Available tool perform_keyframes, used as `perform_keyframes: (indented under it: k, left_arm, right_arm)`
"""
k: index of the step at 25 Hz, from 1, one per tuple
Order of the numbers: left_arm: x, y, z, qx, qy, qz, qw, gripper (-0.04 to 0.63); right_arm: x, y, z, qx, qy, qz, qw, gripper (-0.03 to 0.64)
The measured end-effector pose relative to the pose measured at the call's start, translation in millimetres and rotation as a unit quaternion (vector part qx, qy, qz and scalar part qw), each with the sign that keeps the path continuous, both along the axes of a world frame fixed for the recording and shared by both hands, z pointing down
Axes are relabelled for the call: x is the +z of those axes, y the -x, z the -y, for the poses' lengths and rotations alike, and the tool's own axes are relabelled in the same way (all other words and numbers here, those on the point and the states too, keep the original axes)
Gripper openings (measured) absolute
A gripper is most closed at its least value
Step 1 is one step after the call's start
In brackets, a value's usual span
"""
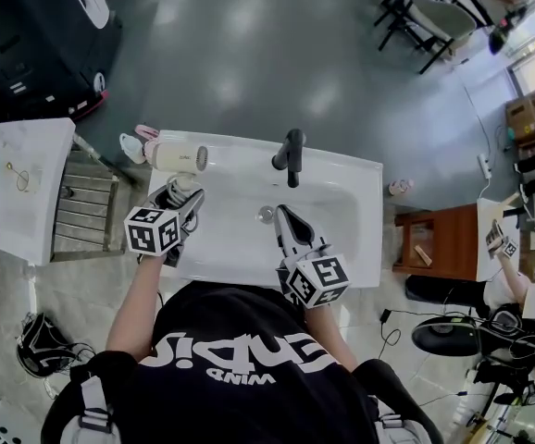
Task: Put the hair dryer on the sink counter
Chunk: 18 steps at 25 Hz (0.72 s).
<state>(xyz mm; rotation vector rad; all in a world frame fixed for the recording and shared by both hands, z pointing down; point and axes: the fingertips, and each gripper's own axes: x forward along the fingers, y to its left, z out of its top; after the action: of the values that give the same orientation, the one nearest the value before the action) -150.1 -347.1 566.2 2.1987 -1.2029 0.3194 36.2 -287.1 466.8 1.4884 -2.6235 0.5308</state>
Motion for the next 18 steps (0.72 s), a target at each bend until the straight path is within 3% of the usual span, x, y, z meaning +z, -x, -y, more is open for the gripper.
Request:
perform_keyframes:
  k: [18]
  left_arm:
    - [56,7,33,0.029,0.068,0.085,0.9937,0.285]
  right_arm:
    - [13,-3,9,-0.012,0.020,-0.001,1.000,0.018]
